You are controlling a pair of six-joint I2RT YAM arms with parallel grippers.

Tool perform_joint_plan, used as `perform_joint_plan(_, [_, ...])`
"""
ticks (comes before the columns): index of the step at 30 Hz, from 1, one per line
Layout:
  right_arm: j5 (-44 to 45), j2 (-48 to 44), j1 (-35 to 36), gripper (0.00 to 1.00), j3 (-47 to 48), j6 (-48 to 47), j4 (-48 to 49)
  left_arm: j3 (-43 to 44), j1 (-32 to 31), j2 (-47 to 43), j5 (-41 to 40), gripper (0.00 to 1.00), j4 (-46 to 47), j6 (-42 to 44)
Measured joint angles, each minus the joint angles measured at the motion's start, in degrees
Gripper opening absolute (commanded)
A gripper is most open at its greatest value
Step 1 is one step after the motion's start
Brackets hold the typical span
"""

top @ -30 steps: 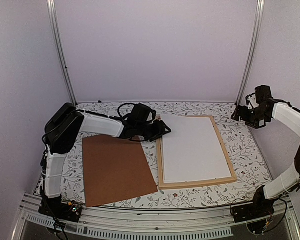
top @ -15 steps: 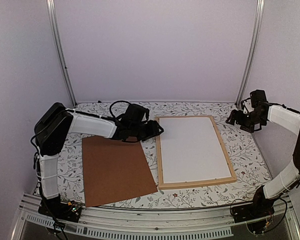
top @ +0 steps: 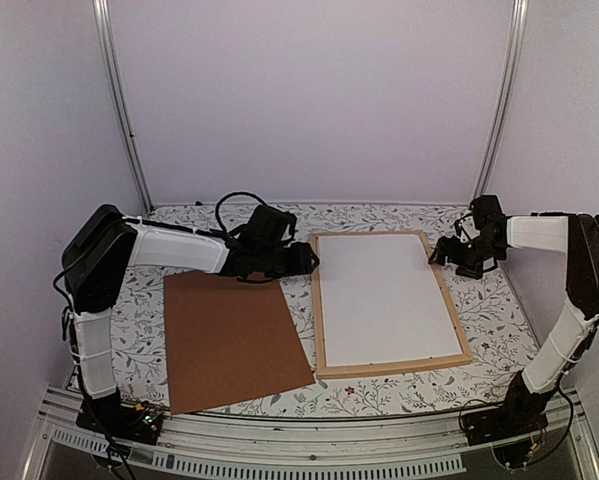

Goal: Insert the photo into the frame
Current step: Press the photo against the mat board.

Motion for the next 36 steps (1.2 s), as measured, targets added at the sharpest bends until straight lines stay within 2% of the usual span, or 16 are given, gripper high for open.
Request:
perform_joint_plan(7, [0.0, 1.7, 6.1, 0.9, 0.9, 0.1, 1.7, 0.0, 0.0, 0.0, 0.0, 0.61, -0.4, 2.3])
perform_joint_plan(16, [0.0, 8.8, 16.1, 0.88, 8.7, 0.1, 6.3, 1.4, 0.5, 0.4, -0.4, 0.63, -4.3, 6.8])
perform_joint_plan(25, [0.0, 19.7, 19.0, 0.87, 16.7, -0.7, 8.6, 2.1, 1.0, 0.5, -0.9, 0.64, -5.5, 8.6])
perform_joint_plan(36, [0.3, 20.8, 21.3, 0.87, 16.4, -1.0, 8.8, 2.1, 1.9, 0.5, -1.3, 0.64, -5.8, 8.6])
